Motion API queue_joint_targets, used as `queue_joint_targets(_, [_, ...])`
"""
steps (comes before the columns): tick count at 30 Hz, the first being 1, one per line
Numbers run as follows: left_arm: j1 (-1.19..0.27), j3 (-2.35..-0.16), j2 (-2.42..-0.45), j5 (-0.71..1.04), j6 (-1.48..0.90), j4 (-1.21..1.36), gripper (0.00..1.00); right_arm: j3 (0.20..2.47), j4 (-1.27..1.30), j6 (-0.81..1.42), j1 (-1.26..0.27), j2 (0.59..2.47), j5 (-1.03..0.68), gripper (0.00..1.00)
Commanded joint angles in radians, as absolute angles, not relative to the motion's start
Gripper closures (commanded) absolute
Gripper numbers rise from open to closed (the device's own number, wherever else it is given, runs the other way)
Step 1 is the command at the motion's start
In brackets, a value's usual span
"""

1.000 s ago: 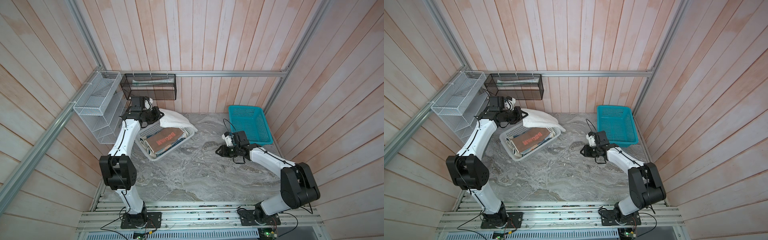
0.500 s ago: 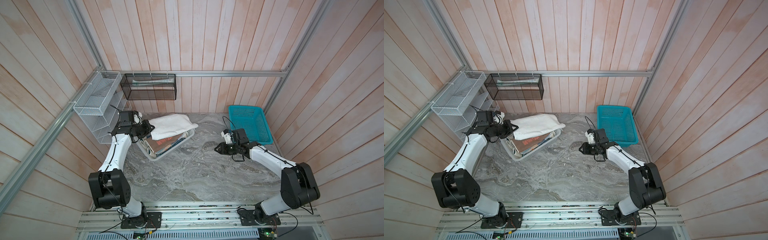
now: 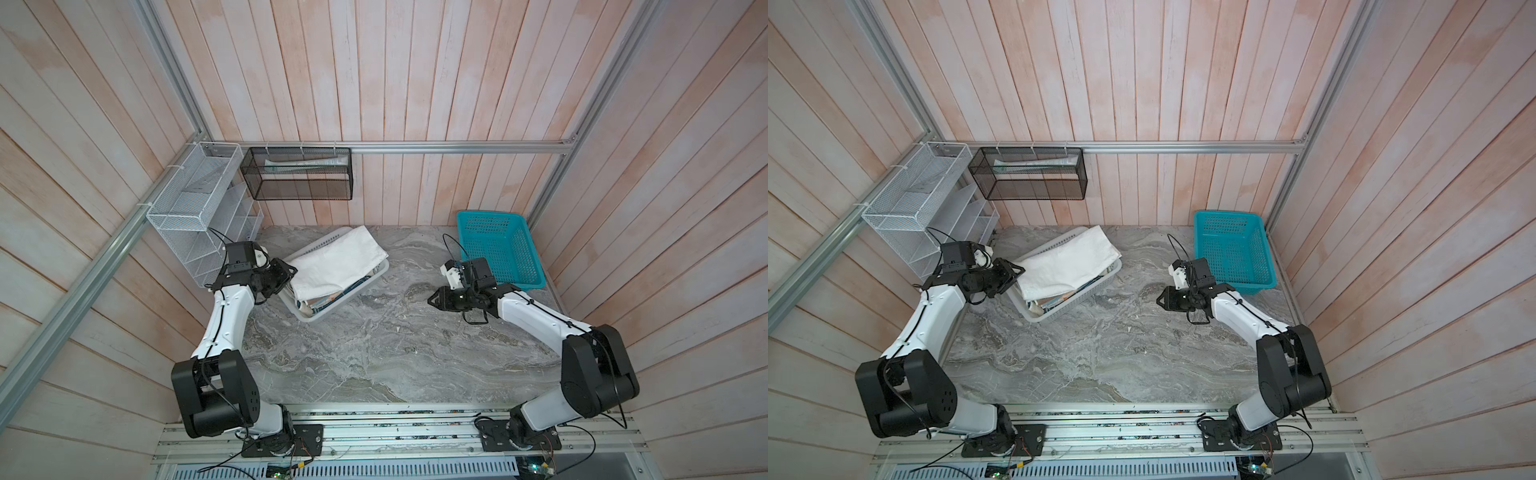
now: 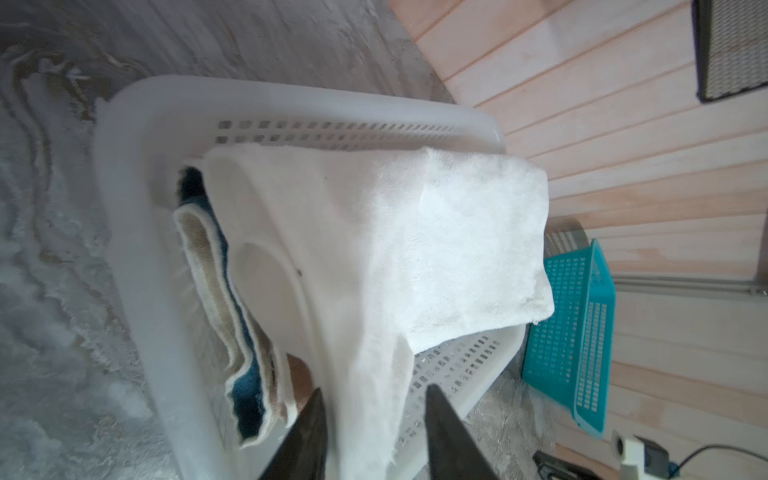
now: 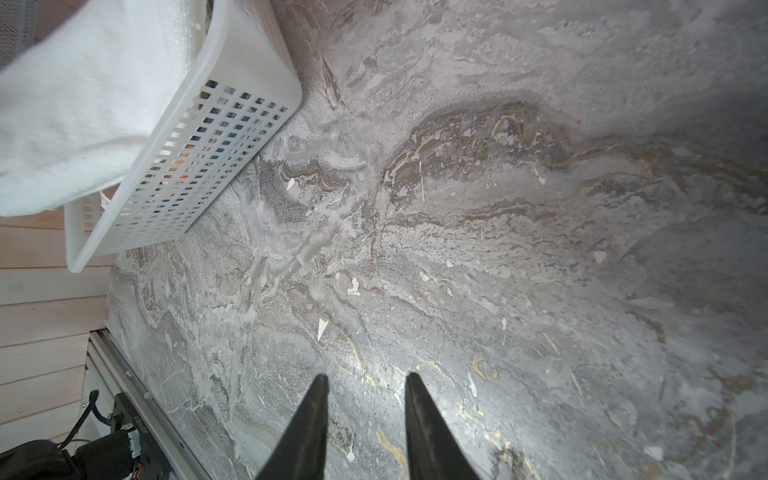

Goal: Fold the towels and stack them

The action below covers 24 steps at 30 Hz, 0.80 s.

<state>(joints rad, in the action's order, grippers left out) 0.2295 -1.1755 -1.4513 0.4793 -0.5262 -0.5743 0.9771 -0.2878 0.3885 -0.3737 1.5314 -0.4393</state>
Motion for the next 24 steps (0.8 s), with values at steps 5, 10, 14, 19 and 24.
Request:
queue_joint_targets(5, [0.229, -1.197, -1.296, 0.258, -0.489, -0.645, 0.5, 1.019, -0.323, 0.38, -0.381, 1.535, -0.412, 0.67])
queue_joint_targets(10, [0.042, -1.212, -1.289, 0.205, -0.466, -0.63, 0.55, 1.043, -0.329, 0.375, -0.38, 1.535, -0.393, 0.67])
queue_joint_targets(14, [-0.173, -1.2, -1.358, 0.231, -0.424, -0.564, 0.56, 1.078, -0.373, 0.341, -0.38, 1.514, -0.299, 0.67])
queue_joint_targets(19, [-0.311, -1.052, -1.372, 0.274, -0.409, -0.347, 0.56, 1.074, -0.372, 0.308, -0.38, 1.4, -0.15, 0.62])
queue_joint_targets(24, [-0.4, -0.878, -1.316, 0.262, -0.41, -0.203, 0.56, 0.943, -0.296, 0.315, -0.377, 1.192, 0.077, 0.54])
